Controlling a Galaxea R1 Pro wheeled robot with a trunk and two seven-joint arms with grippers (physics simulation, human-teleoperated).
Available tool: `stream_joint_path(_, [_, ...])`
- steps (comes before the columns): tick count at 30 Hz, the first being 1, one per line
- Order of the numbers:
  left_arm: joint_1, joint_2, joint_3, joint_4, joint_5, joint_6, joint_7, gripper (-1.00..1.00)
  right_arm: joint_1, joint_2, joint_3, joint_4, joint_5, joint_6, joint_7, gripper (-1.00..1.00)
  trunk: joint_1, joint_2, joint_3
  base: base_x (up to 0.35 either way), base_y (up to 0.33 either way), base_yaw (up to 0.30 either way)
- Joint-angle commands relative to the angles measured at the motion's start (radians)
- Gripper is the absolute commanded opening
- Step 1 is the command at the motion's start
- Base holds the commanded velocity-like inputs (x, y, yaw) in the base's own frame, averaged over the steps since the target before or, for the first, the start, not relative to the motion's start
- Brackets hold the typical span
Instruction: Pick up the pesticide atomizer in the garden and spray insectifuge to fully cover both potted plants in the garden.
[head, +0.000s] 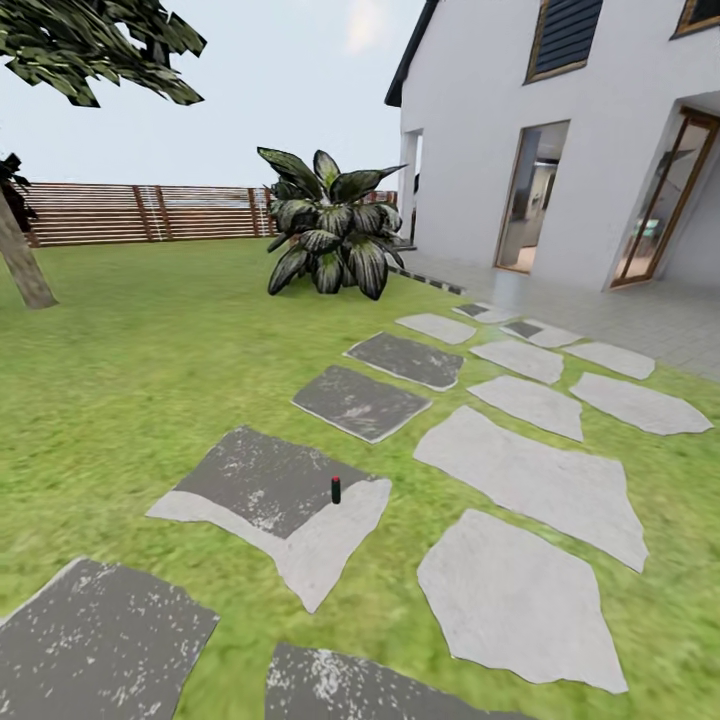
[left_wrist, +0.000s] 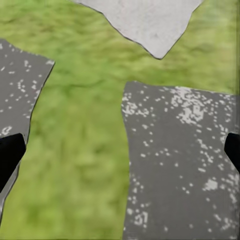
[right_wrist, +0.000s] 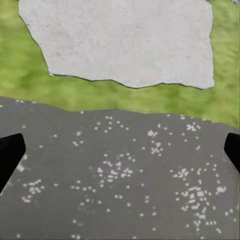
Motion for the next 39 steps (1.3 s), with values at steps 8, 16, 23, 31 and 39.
stream_joint_path(8, [-0.001, 0.000, 0.000, 0.001, 0.000, -0.003, 0.000, 1.00, -0.001, 0.000, 0.000, 0.001, 0.000, -0.003, -0.002, 1.00, 0.000, 0.000, -0.001, 0.281, -0.167, 0.000])
stream_joint_path(16, [-0.001, 0.000, 0.000, 0.001, 0.000, -0.004, 0.000, 1.00, -0.001, 0.000, 0.000, 0.001, 0.000, -0.003, -0.002, 1.00, 0.000, 0.000, -0.001, 0.280, -0.168, 0.000])
stream_joint_path(23, [-0.001, 0.000, 0.000, 0.001, 0.000, -0.004, 0.000, 1.00, -0.001, 0.000, -0.001, 0.000, 0.000, -0.003, -0.002, 1.00, 0.000, 0.000, -0.001, 0.280, -0.168, 0.000])
stream_joint_path(31, [-0.001, 0.000, 0.000, 0.001, 0.000, -0.004, 0.000, 1.00, -0.001, 0.000, -0.002, -0.001, -0.002, -0.003, -0.003, 1.00, 0.000, 0.000, -0.001, 0.279, -0.168, 0.000])
stream_joint_path(39, [-0.001, 0.000, 0.000, 0.001, 0.000, -0.004, 0.000, 1.00, -0.001, 0.000, -0.002, -0.001, -0.003, -0.003, -0.003, 1.00, 0.000, 0.000, -0.001, 0.279, -0.168, 0.000])
